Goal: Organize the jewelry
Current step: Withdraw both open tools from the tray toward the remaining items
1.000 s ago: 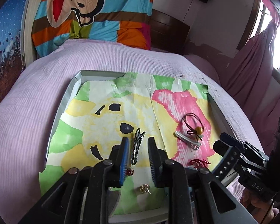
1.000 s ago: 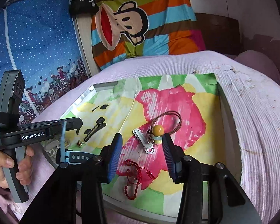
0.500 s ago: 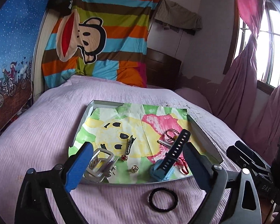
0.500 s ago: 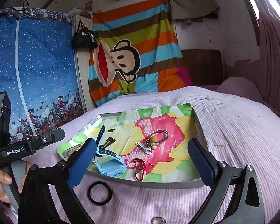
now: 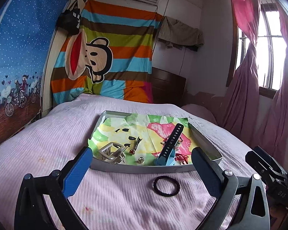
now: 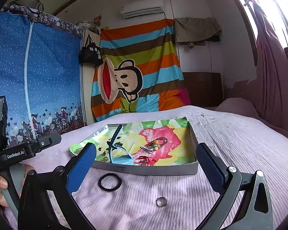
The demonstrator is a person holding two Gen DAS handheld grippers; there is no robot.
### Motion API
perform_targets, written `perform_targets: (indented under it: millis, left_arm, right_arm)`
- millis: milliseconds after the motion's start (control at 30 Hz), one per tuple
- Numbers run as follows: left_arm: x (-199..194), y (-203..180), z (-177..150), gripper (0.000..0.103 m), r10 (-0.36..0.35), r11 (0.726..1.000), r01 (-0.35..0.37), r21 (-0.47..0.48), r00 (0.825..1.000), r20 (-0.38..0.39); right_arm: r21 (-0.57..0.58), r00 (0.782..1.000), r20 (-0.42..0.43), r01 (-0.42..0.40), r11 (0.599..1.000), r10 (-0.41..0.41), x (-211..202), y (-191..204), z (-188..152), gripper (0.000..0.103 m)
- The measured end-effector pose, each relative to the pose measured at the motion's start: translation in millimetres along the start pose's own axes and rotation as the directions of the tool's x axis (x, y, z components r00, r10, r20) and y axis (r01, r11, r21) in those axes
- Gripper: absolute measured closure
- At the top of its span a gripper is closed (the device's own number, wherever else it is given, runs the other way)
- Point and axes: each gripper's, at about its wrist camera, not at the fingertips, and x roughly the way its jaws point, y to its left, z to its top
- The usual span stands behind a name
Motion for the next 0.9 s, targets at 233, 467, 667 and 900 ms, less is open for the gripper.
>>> perform_targets:
  millis: [233,467,667,900]
  left_arm:
    - [-19.1,-0.5,-17.1,0.000,0.026,0.999,-0.027,0.025,0.999,0.026]
    - [-18.7,-0.7,-35.6,0.000,0.029,0.998,-0.028,0.064,0.999,-0.024]
    - [-14.4,1.4,-41.5,0.000,0.028,0.998,-0.025,0.058,0.998,-0.061]
    - [-5.9,4.3,-42.9,0.000,0.041,0.998,-0.035,0.048,0.992,-0.117]
  right_arm:
    - [-0.032,0.999,0.032,0.025,0.999,-0.024,-25.3,6.9,-11.4,0.001]
    - [-0.044,0.999,-0.017,0.034,0.998,-0.035,-28.1,4.3,-29.4,0.001]
    - [-0.023,0.997,-0.057,0.046,0.999,-0.047,-19.4,-6.2,-38.5,0.001]
    - [-0.026,0.993,-0.107,0.049,0.998,-0.052,-4.7,-8.7,-45.7,0.001]
